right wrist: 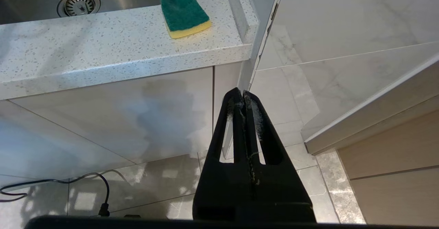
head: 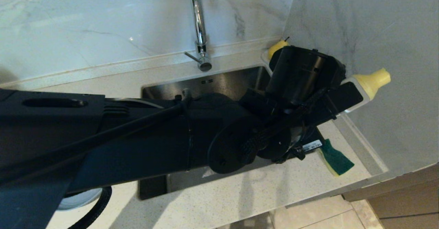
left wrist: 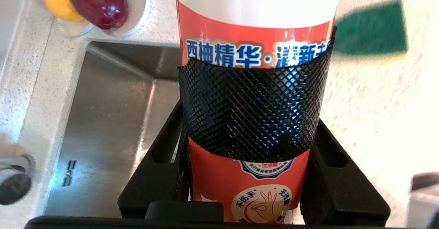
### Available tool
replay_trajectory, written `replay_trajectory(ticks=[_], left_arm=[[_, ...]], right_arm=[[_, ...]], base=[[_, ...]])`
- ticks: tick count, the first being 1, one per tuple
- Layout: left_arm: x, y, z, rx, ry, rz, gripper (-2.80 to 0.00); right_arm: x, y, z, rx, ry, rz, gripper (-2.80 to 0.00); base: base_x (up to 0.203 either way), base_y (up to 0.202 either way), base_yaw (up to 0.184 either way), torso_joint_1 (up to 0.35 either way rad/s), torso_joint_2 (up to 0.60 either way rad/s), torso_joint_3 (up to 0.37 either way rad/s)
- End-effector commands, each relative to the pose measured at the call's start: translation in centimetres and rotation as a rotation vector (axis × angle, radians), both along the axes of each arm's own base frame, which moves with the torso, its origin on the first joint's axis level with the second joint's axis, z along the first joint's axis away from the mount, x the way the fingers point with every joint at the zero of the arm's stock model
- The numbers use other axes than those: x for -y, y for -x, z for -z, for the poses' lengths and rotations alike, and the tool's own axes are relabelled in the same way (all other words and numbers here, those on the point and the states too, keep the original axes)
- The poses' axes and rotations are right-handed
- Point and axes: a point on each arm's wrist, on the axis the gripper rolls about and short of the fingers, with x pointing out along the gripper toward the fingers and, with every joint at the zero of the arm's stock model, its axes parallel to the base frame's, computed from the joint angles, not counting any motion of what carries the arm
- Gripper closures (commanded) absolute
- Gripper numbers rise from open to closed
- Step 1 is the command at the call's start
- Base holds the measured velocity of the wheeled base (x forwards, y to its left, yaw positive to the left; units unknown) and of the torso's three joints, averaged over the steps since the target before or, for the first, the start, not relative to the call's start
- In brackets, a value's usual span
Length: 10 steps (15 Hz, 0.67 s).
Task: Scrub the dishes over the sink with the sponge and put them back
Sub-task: Squeeze it onto the sponge
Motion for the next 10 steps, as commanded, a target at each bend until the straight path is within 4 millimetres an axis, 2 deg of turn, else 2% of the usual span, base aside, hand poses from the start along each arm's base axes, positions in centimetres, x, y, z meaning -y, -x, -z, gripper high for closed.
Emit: replay_trajectory(ticks=[1, 10], left_arm=[[0.01, -0.01, 0.65, 0.009, -0.084, 0.016, 0.0], [0.39, -0.47, 1.3, 0.184, -0.32, 0.048, 0.0]], right_arm=[[0.0, 0.01, 0.0, 0.001, 0.001, -0.001, 0.0], [0.0, 0.01, 0.0, 0.001, 0.001, -0.001, 0.0]], base=[[0.0, 0.0, 0.0, 0.0, 0.0, 0.0], [0.0, 0.0, 0.0, 0.0, 0.0, 0.0]])
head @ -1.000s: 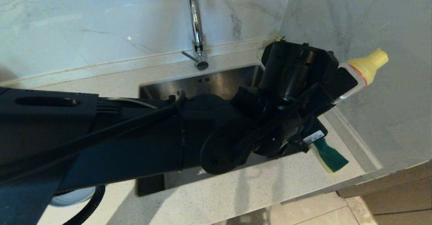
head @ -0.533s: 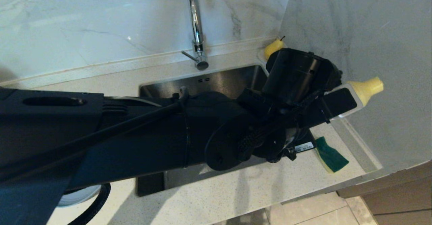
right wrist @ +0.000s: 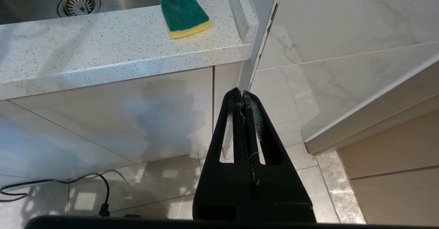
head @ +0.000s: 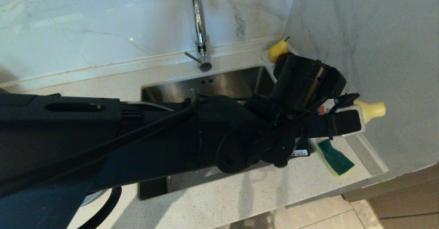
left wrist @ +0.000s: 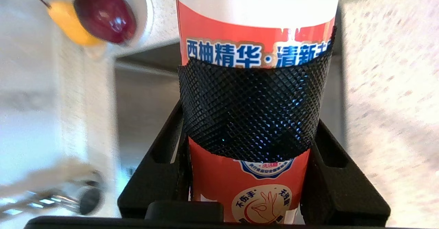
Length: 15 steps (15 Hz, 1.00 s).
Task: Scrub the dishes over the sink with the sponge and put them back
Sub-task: Squeeze it onto the sponge
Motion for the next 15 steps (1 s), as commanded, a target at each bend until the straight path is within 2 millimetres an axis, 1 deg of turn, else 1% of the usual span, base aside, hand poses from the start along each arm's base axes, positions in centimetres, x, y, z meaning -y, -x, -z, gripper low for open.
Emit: replay_trajectory(ticks=[1, 5, 7, 12, 15], left_arm=[[0.1, -0.1, 0.3, 0.031, -0.049, 0.011, 0.0], [0.5, -0.4, 1.3, 0.085, -0.147, -0.018, 0.0], [0.7, -0.5, 1.7, 0.091, -0.167, -0.019, 0.0], [1.6, -1.0, 3.6, 0.112, -0.2, -0.08, 0.0], [2.4, -0.8, 5.0, 0.114, -0.233, -0.117, 0.0]], right_arm=[[0.0, 0.0, 0.0, 0.001, 0.001, -0.001, 0.0], [0.0, 0.0, 0.0, 0.001, 0.001, -0.001, 0.0], [0.0, 0.0, 0.0, 0.001, 0.001, -0.001, 0.0], [0.0, 0.0, 0.0, 0.001, 0.001, -0.001, 0.0], [0.0, 0.0, 0.0, 0.001, 0.001, -0.001, 0.0]], base=[[0.0, 0.0, 0.0, 0.0, 0.0, 0.0], [0.0, 0.0, 0.0, 0.0, 0.0, 0.0], [0.0, 0.0, 0.0, 0.0, 0.0, 0.0], [0.0, 0.0, 0.0, 0.0, 0.0, 0.0], [0.0, 0.0, 0.0, 0.0, 0.0, 0.0]])
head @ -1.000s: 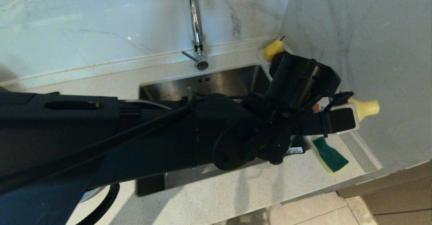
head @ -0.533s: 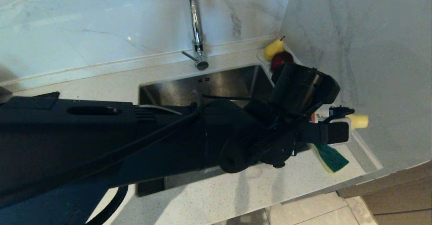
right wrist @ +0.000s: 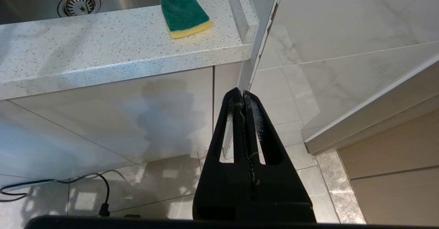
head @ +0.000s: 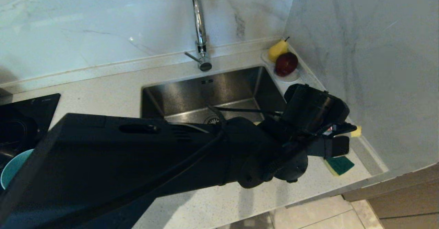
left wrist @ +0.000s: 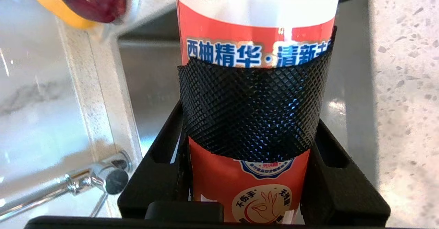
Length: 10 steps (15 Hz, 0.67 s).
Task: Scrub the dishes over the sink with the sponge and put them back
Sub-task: Squeeze it onto the sponge
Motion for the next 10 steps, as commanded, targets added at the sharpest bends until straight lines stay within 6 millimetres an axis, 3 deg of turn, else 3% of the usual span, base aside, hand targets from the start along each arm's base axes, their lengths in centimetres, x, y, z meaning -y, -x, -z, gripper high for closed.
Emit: replay_trajectory(ticks=[1, 10], left_arm=[[0.8, 0.0, 1.4, 0.0, -0.03, -0.004, 0.0], [1.0, 0.5, 2.6, 0.019, -0.094, -0.078, 0.0]], right_arm=[[0.0, 0.0, 0.0, 0.001, 0.0, -0.001, 0.0], [0.0, 0.0, 0.0, 0.001, 0.0, -0.001, 0.0]], base=[[0.0, 0.0, 0.0, 0.0, 0.0, 0.0], [0.0, 0.0, 0.0, 0.0, 0.0, 0.0]])
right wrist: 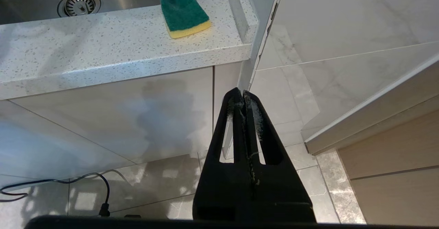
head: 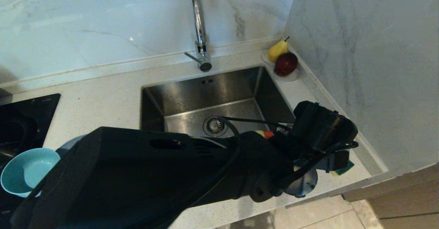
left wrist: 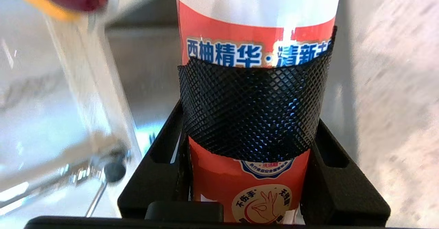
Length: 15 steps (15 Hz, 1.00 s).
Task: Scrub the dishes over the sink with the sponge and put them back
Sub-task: Squeeze it onto the sponge
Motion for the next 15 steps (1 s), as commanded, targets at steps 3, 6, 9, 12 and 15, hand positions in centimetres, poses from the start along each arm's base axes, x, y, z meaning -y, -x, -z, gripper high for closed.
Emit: replay_trajectory(ticks=[3, 6, 9, 12, 15], left_arm=[[0.4, -0.1, 1.5, 0.0, -0.048, -0.024, 0.0], [0.9, -0.3, 2.6, 0.004, -0.068, -0.045, 0.0], [0.9, -0.4, 3.1, 0.011, -0.086, -0.071, 0.0], [1.0, -0.5, 3.3, 0.019, -0.096, -0.09, 0.0], [1.1, -0.6, 3.9, 0.023, -0.11, -0.107, 0.0]], right_arm=[[0.0, 0.0, 0.0, 0.001, 0.001, -0.001, 0.0], [0.0, 0.0, 0.0, 0.001, 0.001, -0.001, 0.0], [0.0, 0.0, 0.0, 0.001, 0.001, -0.001, 0.0], [0.0, 0.0, 0.0, 0.001, 0.001, -0.001, 0.0], [0.0, 0.0, 0.0, 0.001, 0.001, -0.001, 0.0]], base=[[0.0, 0.0, 0.0, 0.0, 0.0, 0.0], [0.0, 0.0, 0.0, 0.0, 0.0, 0.0], [0.0, 0.0, 0.0, 0.0, 0.0, 0.0], [0.0, 0.0, 0.0, 0.0, 0.0, 0.0], [0.0, 0.0, 0.0, 0.0, 0.0, 0.0]])
